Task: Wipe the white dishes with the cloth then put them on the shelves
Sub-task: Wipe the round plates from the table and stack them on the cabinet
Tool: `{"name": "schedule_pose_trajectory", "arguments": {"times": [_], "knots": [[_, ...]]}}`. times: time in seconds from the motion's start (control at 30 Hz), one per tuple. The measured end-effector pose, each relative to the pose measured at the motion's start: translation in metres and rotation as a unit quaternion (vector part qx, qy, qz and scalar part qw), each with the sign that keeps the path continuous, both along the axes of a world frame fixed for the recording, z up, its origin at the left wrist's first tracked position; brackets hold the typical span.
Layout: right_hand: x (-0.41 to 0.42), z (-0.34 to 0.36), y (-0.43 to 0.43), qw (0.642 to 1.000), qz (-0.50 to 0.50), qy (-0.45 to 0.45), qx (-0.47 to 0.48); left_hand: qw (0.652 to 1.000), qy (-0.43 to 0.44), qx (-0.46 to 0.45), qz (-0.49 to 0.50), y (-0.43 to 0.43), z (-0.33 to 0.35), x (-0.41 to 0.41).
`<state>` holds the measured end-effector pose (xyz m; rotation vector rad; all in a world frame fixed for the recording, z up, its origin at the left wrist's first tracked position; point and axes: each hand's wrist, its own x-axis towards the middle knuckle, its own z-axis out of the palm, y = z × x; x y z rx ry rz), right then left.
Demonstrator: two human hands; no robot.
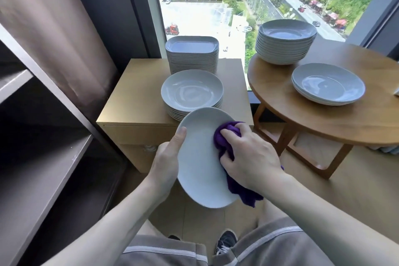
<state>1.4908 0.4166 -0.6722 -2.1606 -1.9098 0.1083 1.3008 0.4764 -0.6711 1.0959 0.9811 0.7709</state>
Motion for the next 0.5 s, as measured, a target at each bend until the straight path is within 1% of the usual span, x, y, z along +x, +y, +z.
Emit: {"name": "schedule_pose_trajectory", "arguments": {"times": [0.17,0.23,0.4,0.5], "knots": [[-0.011,-0.007,-0.007,0.996,0.068,-0.007,-0.055,0.998,0.012,0.002,0.057,0.010,0.006,-0.010],[-0.016,-0.008,-0.011,0.992,0.103,0.004,-0.069,0.998,0.023,0.000,0.065,0.013,0.006,-0.013],[-0.028,-0.002,-0.020,0.966,0.215,0.081,-0.116,0.995,0.060,-0.008,0.073,0.015,0.001,-0.010],[-0.039,0.001,-0.025,0.953,0.245,0.148,-0.103,0.996,0.070,-0.013,0.046,0.008,-0.001,-0.005]]}}
